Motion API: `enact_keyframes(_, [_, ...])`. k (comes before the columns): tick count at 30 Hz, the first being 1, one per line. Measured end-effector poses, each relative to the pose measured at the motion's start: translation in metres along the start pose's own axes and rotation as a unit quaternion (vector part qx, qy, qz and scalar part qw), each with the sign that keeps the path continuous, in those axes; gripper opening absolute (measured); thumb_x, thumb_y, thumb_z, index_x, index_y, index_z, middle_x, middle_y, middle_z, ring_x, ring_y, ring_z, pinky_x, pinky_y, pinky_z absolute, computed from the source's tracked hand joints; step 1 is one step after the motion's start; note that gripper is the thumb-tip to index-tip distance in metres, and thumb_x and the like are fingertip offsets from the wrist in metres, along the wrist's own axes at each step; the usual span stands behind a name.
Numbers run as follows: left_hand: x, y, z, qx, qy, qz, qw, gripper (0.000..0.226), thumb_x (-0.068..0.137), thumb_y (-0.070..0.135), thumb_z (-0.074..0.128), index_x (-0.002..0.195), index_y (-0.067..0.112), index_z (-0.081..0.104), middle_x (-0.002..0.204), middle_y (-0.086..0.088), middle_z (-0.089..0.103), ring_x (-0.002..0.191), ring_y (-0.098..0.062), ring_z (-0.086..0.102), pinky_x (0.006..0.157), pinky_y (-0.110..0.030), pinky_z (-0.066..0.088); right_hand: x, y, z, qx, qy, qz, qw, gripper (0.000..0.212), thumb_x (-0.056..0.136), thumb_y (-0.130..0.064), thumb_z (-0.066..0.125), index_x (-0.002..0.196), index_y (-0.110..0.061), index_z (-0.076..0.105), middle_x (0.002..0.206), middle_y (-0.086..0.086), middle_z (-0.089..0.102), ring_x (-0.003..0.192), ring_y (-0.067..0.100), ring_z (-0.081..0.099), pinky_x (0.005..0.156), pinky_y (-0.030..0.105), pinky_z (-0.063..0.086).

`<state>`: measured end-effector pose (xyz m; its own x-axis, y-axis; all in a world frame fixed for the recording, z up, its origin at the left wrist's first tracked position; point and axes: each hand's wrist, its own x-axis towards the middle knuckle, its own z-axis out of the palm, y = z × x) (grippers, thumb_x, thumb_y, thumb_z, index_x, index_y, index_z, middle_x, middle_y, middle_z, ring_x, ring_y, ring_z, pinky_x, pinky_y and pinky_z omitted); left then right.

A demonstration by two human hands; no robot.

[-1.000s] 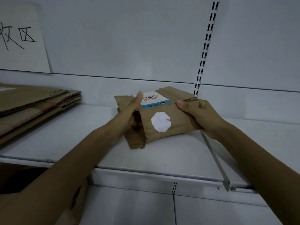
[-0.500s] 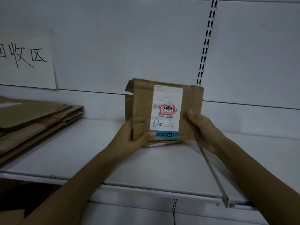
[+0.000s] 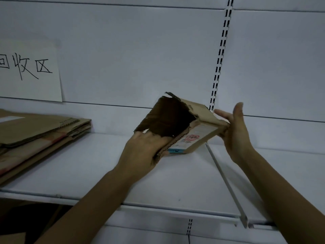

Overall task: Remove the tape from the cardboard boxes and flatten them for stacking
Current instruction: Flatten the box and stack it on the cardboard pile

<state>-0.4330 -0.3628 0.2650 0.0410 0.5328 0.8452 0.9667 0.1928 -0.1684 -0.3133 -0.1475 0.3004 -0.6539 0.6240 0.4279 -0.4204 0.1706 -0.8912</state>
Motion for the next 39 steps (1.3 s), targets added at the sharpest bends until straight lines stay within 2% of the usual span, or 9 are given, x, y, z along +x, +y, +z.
enact_keyframes(4, [-0.002, 0.000, 0.000, 0.044, -0.051, 0.002, 0.998, 0.035, 0.072, 0.007, 0.075, 0.106, 0.015, 0.072, 0.085, -0.002, 0.072, 0.075, -0.025, 0.065, 0.062, -0.036, 0.050, -0.010, 0.009, 0.001, -0.337, 0.056, -0.239, 0.909, 0.076, 0.081, -0.074, 0.033, 0.129, -0.020, 0.053, 0.133, 0.004, 0.050, 0.119, 0.011, 0.049, 0.096, 0.029, 0.041])
enact_keyframes(9, [-0.003, 0.006, -0.006, 0.087, -0.040, 0.032, 0.995, 0.029, 0.083, 0.018, 0.050, 0.100, 0.018, 0.073, 0.081, 0.002, 0.070, 0.074, -0.023, 0.063, 0.067, -0.032, 0.045, -0.012, 0.011, 0.007, -0.355, -0.103, -0.405, 0.836, 0.072, 0.071, -0.035, 0.070, 0.135, -0.012, 0.047, 0.128, 0.005, 0.058, 0.111, 0.016, 0.055, 0.093, 0.039, 0.047])
enact_keyframes(14, [-0.002, 0.005, -0.006, 0.080, 0.080, -0.091, 0.989, 0.011, 0.078, 0.022, 0.074, 0.087, 0.016, 0.071, 0.086, 0.001, 0.069, 0.084, -0.025, 0.061, 0.078, -0.033, 0.037, -0.015, 0.013, 0.009, -0.306, -0.075, -0.346, 0.884, 0.048, 0.067, -0.020, 0.077, 0.111, -0.030, 0.062, 0.100, -0.028, 0.059, 0.086, 0.008, 0.062, 0.079, 0.008, 0.046])
enact_keyframes(20, [-0.001, 0.004, -0.008, -0.153, 0.134, -0.285, 0.937, 0.110, 0.062, 0.059, 0.075, 0.147, 0.031, 0.012, 0.157, -0.003, 0.011, 0.143, -0.013, 0.014, 0.117, -0.026, 0.017, -0.019, 0.004, 0.014, -0.050, -0.029, -0.144, 0.988, 0.024, 0.065, -0.045, 0.073, 0.083, -0.028, 0.071, 0.080, -0.012, 0.075, 0.075, 0.009, 0.072, 0.057, 0.016, 0.054])
enact_keyframes(24, [0.000, 0.006, -0.009, -0.420, 0.009, -0.371, 0.828, 0.118, 0.049, 0.083, 0.064, 0.146, 0.039, 0.013, 0.144, 0.009, 0.040, 0.124, -0.008, 0.049, 0.095, -0.032, 0.051, -0.017, 0.005, 0.011, 0.011, -0.020, 0.011, 1.000, 0.037, 0.065, -0.048, 0.071, 0.090, -0.020, 0.071, 0.083, -0.003, 0.076, 0.074, 0.013, 0.073, 0.053, 0.019, 0.054])
enact_keyframes(28, [-0.003, 0.007, -0.007, -0.434, 0.008, -0.311, 0.845, 0.085, 0.063, 0.068, 0.068, 0.134, 0.050, 0.026, 0.120, 0.026, 0.056, 0.108, -0.004, 0.060, 0.072, -0.015, 0.052, -0.013, 0.011, 0.007, -0.023, -0.009, 0.176, 0.984, 0.054, 0.056, -0.059, 0.071, 0.089, -0.016, 0.071, 0.080, 0.002, 0.076, 0.068, 0.017, 0.073, 0.053, 0.027, 0.057])
enact_keyframes(32, [-0.001, 0.007, -0.003, -0.321, 0.022, -0.299, 0.898, 0.097, 0.057, 0.051, 0.085, 0.131, 0.057, 0.023, 0.117, 0.031, 0.055, 0.103, -0.001, 0.059, 0.073, -0.018, 0.055, -0.011, 0.019, 0.008, -0.016, -0.037, 0.271, 0.962, 0.066, 0.059, -0.061, 0.071, 0.105, -0.014, 0.069, 0.099, 0.011, 0.074, 0.087, 0.028, 0.070, 0.077, 0.042, 0.058])
enact_keyframes(36, [0.003, 0.006, 0.001, -0.267, 0.110, -0.357, 0.889, 0.083, 0.070, 0.033, 0.082, 0.135, 0.041, 0.030, 0.098, 0.012, 0.066, 0.074, -0.002, 0.067, 0.071, -0.033, 0.058, -0.012, 0.019, 0.015, 0.009, -0.061, 0.319, 0.946, 0.044, 0.077, -0.050, 0.069, 0.099, -0.012, 0.069, 0.076, 0.010, 0.074, 0.055, 0.019, 0.069, 0.041, 0.024, 0.050])
enact_keyframes(39, [0.003, 0.008, -0.003, -0.286, 0.139, -0.380, 0.869, 0.087, 0.067, 0.047, 0.080, 0.136, 0.046, 0.025, 0.107, 0.027, 0.056, 0.075, -0.005, 0.068, 0.074, -0.035, 0.058, -0.013, 0.020, 0.018, 0.020, -0.068, 0.305, 0.950, 0.043, 0.073, -0.049, 0.071, 0.093, -0.011, 0.069, 0.073, 0.010, 0.073, 0.057, 0.019, 0.070, 0.045, 0.025, 0.053])
